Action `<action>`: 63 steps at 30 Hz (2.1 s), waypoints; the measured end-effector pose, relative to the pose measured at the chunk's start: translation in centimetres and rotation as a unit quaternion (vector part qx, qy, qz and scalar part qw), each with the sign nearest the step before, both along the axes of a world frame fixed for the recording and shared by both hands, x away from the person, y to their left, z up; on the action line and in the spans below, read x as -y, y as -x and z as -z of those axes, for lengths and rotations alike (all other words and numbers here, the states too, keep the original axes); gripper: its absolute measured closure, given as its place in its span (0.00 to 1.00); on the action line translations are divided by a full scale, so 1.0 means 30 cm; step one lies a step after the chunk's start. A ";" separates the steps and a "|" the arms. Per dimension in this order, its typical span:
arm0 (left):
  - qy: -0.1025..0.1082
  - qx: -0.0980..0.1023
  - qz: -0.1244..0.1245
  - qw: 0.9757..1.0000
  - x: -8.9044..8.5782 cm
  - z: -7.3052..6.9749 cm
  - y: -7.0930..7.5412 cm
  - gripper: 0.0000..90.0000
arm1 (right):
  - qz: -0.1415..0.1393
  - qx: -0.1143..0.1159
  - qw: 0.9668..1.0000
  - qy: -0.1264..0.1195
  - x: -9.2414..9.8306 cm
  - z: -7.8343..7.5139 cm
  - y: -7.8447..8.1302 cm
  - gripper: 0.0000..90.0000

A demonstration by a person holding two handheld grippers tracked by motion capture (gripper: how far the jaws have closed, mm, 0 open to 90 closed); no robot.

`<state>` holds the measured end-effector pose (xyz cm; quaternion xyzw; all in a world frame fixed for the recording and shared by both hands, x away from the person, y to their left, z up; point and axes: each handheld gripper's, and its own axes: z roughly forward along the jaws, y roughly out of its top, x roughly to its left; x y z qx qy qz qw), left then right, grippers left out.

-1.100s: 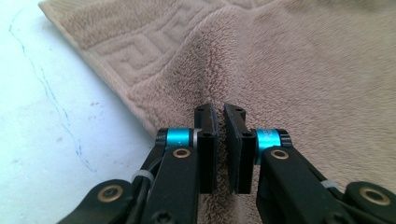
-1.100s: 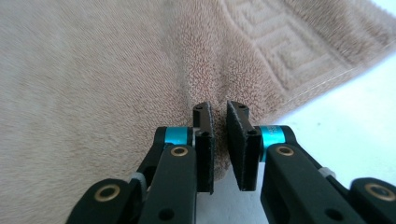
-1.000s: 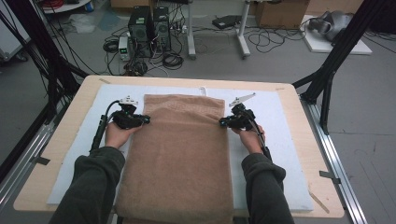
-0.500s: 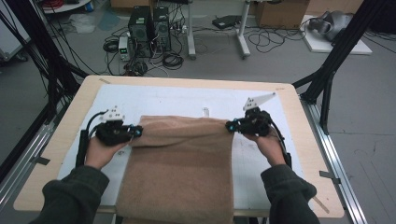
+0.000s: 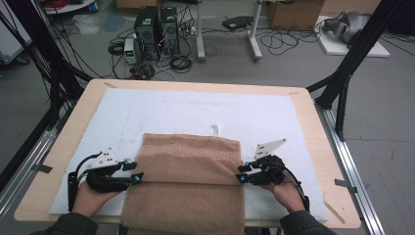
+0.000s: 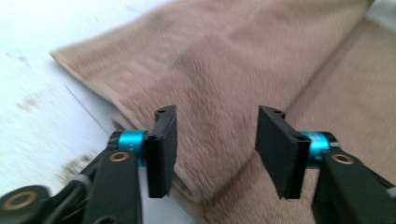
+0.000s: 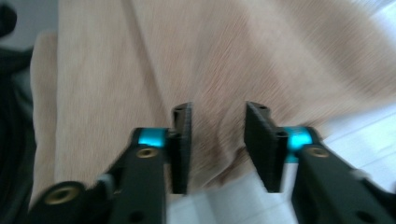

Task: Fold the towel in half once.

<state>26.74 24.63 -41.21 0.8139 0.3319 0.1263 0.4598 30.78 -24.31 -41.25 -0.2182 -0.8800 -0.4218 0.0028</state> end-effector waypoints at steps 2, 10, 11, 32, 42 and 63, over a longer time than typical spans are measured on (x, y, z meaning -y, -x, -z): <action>-0.006 0.003 -0.006 1.000 0.005 -0.019 -0.036 0.51 | 0.017 0.013 1.000 -0.009 0.004 -0.031 -0.024 0.61; -0.021 -0.020 -0.054 0.998 0.051 0.011 -0.257 0.58 | 0.068 0.037 0.997 0.018 -0.043 -0.032 -0.197 0.54; -0.026 -0.025 -0.054 0.998 0.061 0.019 -0.279 0.56 | 0.071 0.032 0.997 0.021 -0.048 -0.019 -0.219 0.52; -0.073 -0.041 -0.064 0.994 0.105 0.090 -0.341 0.95 | 0.067 0.002 0.996 0.065 -0.080 0.076 -0.293 0.95; -0.027 -0.033 -0.069 0.997 0.074 0.045 -0.319 0.95 | 0.066 0.010 0.997 0.045 -0.069 0.033 -0.273 0.95; 0.011 -0.010 -0.052 0.999 0.026 -0.048 -0.233 0.95 | 0.041 0.036 0.999 0.001 -0.054 -0.106 -0.181 0.95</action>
